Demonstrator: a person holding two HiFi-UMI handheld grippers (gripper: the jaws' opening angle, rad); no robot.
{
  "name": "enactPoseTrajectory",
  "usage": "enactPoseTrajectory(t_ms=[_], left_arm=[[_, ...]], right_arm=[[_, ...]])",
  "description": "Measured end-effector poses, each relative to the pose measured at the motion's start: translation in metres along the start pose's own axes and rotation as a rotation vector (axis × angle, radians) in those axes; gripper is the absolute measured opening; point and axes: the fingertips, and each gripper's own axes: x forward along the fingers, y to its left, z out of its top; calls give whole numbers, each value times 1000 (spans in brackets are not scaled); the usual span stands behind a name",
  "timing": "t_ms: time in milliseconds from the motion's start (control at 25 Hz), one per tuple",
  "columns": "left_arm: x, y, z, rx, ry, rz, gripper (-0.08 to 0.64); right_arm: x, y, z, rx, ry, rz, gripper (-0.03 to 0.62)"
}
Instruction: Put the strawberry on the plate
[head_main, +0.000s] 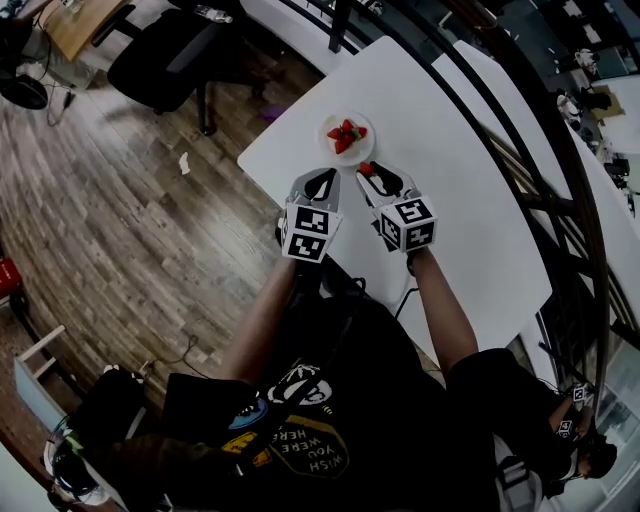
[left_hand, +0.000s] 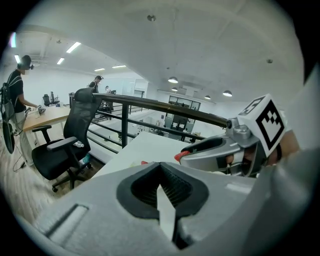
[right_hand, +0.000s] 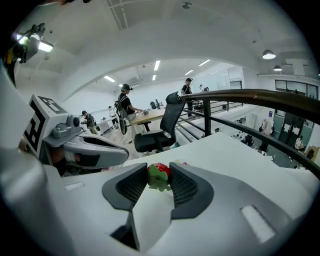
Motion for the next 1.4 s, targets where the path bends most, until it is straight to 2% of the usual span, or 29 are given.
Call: enactPoseTrajectory(t_ms=[360,800,1000,1200,1400], left_arm=[[32,14,-6,-45,40,-12,5],[70,27,-33,-65,104,-29,5],[85,32,-47,-35,148,-38,5],[89,36,-57,-87,162,-39,5],[83,34,-62,-90,167,-43,5]], right_arm=[[27,-13,-1,-15,46,-2,141],[64,-39,-33,-18,127,-26,140],[79,-46,-45,-20,158,-34,141],[90,-50,-57,-31,193,-57,140],[102,-55,-72,-49,215,-61,140]])
